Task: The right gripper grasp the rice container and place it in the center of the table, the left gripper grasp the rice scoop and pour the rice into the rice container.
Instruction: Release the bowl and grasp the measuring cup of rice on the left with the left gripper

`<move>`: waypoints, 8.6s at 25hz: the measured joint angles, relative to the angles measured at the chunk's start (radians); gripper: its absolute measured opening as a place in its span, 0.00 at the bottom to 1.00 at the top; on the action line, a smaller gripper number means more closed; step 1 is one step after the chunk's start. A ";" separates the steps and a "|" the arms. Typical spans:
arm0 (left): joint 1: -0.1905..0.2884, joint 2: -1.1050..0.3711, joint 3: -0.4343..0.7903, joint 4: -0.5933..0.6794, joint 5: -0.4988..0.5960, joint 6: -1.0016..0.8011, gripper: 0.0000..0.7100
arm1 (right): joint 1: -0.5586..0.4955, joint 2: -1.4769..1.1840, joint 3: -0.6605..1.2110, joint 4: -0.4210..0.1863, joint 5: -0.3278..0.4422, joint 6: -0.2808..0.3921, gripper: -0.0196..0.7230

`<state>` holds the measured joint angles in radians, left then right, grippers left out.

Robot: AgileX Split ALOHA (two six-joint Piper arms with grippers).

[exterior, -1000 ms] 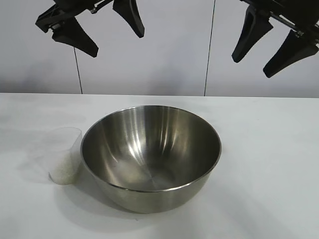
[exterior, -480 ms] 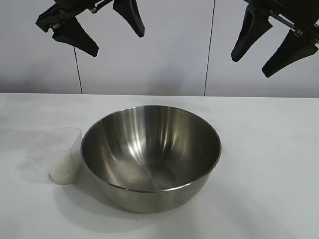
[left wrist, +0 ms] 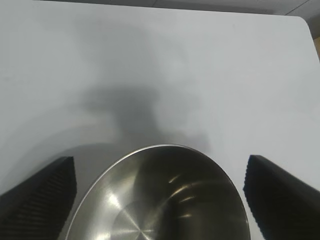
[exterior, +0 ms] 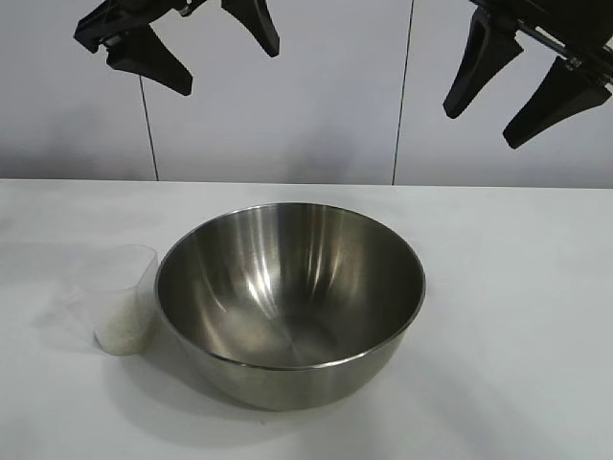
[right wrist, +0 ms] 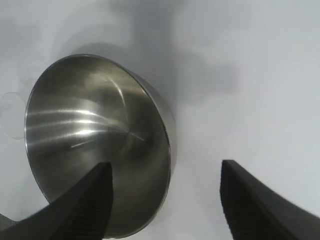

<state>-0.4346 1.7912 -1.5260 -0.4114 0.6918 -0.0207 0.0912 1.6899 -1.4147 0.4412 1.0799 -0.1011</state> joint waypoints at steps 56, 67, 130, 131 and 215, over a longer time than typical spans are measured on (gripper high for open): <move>0.077 -0.481 0.640 0.226 -0.617 0.050 0.92 | 0.000 0.000 0.000 0.001 -0.051 0.000 0.61; 0.077 -0.568 0.881 0.235 -0.765 0.116 0.92 | 0.000 0.000 0.000 0.001 -0.051 0.000 0.61; 0.077 0.165 1.408 0.266 -1.847 -0.016 0.92 | 0.000 0.000 0.000 0.001 -0.063 0.000 0.61; 0.077 0.173 1.399 0.266 -1.847 -0.009 0.92 | 0.000 0.000 0.000 0.001 -0.063 0.000 0.61; 0.077 0.280 1.146 0.161 -1.845 -0.062 0.21 | 0.000 0.000 0.000 0.000 -0.089 0.000 0.61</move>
<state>-0.3580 2.0717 -0.3800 -0.2504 -1.1533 -0.0830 0.0912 1.6899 -1.4147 0.4414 0.9909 -0.1011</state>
